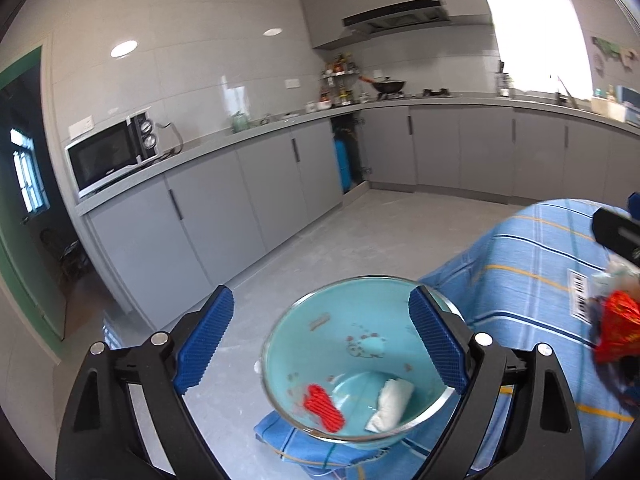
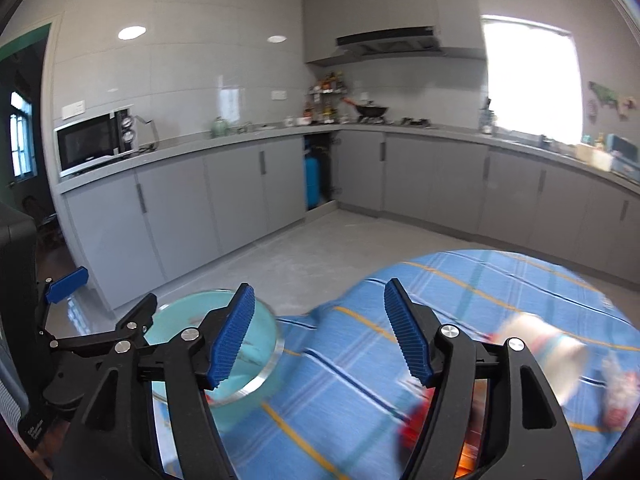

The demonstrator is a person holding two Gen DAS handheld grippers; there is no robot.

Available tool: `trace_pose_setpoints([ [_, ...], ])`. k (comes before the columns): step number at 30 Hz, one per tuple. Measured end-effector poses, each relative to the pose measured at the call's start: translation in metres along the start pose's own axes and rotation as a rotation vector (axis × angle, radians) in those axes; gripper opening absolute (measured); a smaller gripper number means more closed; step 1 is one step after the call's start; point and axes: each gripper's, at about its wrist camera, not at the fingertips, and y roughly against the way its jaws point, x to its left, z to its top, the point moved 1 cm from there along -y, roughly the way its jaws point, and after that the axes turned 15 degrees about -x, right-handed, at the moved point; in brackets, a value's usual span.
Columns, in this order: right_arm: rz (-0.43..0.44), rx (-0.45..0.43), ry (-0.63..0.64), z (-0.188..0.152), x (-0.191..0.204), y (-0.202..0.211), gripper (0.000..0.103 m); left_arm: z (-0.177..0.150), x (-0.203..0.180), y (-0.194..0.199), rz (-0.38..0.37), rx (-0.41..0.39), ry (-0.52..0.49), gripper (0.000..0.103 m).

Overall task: Collect trash
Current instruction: 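Move both grippers back to the pile and grasp the orange wrapper with the left gripper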

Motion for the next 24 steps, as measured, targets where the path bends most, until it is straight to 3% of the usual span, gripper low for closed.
trace_pose_setpoints([
  [10,-0.158,-0.007,-0.001,-0.017,-0.067,0.070,0.071,-0.001,-0.075,0.043,-0.165,-0.033,-0.087,0.088],
  [24,-0.376,0.035,-0.076,-0.063,-0.154,0.132,0.071,-0.004,-0.168,0.081,-0.340,-0.057,-0.144,0.089],
])
